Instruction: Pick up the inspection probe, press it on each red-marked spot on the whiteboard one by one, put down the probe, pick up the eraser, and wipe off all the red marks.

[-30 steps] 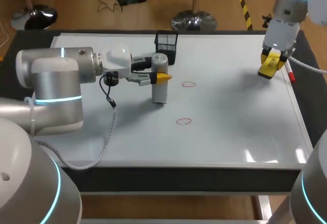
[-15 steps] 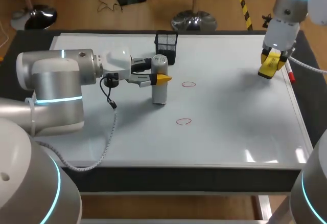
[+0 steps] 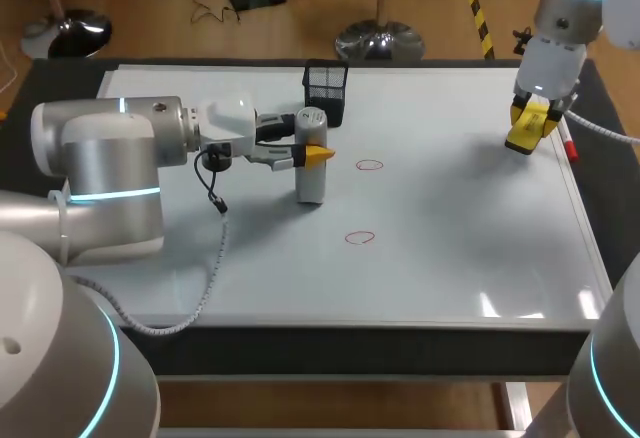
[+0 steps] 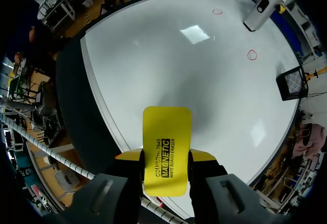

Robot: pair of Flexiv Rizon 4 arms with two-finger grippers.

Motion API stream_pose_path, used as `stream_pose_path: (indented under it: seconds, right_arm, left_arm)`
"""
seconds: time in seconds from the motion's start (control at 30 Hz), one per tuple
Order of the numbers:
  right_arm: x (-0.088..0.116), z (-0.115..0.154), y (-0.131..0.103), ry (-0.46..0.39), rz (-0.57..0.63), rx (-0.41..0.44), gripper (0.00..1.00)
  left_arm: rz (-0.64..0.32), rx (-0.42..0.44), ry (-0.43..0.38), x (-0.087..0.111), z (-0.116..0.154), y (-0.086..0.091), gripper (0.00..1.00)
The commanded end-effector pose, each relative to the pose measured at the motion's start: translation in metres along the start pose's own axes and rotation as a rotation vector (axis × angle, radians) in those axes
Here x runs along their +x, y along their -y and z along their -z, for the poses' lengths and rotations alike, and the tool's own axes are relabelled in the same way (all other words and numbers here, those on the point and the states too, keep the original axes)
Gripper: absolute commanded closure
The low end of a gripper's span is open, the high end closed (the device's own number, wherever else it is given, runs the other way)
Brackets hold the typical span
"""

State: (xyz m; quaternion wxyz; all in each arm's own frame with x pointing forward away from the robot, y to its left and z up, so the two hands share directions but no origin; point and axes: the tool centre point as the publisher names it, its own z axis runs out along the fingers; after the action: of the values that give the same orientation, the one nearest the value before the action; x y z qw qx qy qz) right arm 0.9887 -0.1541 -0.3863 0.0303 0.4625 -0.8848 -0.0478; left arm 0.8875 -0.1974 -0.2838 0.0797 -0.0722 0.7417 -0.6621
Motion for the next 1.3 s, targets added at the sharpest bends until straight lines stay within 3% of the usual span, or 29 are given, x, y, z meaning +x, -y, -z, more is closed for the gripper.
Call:
stream_pose_path:
  seconds: [0.03,0.67,1.3]
  right_arm:
    - [0.001,0.001,0.0,-0.002,0.002,0.002,1.0]
    - [0.001,0.001,0.0,-0.002,0.002,0.002,1.0]
    - [0.001,0.001,0.0,-0.002,0.002,0.002,1.0]
  left_arm:
    - [-0.002,0.003,0.003,0.0,0.0,0.001,1.0]
    - [-0.004,-0.001,0.024,0.0,0.003,0.006,1.0]
    - [-0.025,0.033,0.184,0.009,0.07,0.036,1.0]
